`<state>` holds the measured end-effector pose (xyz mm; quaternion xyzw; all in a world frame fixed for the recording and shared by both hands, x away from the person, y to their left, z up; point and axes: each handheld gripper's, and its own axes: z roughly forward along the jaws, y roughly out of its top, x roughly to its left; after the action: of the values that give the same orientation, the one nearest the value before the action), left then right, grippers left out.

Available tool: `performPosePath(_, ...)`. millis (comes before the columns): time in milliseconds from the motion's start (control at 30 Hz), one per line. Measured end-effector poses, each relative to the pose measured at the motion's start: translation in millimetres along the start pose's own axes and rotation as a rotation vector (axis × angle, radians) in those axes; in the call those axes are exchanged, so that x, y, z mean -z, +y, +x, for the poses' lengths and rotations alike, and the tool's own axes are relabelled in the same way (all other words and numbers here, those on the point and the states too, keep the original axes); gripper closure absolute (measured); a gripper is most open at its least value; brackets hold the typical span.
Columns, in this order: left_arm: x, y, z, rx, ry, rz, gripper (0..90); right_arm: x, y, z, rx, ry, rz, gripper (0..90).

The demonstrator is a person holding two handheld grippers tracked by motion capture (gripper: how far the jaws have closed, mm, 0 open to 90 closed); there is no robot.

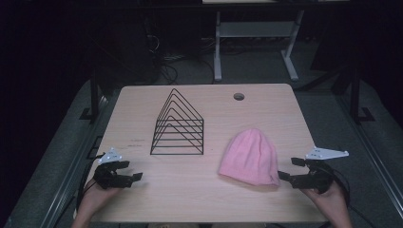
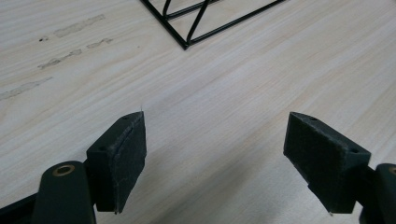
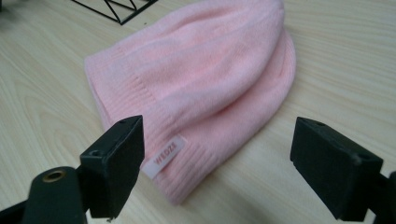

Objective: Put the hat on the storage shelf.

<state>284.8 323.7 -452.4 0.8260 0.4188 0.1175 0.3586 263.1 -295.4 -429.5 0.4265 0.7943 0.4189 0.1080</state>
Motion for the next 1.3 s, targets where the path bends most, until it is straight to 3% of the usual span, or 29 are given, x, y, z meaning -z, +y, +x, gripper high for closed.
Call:
performPosePath(267,2.1,-2.6,3.3,0.024,0.003,-0.015,20.9,-14.4,22.0,-8.2,0.005,0.048,0.038,17.2)
performPosePath(500,3.0,-2.4,5.4,0.016,0.006,-0.01,20.9,-27.6,44.4,-16.2,0.011,0.084,0.095,17.2)
performPosePath(633,4.7,-1.7,5.2,0.011,0.009,-0.017,20.9,-34.5,55.5,-21.9,0.019,0.091,0.12,17.1)
performPosePath(1000,6.6,-1.1,4.2,0.02,0.018,-0.042,21.0,-56.8,79.6,-43.4,-0.017,0.098,0.145,18.3)
performPosePath(1300,3.6,-1.9,2.5,0.04,0.029,-0.045,21.0,-89.3,94.7,-60.7,-0.023,0.121,0.198,19.8)
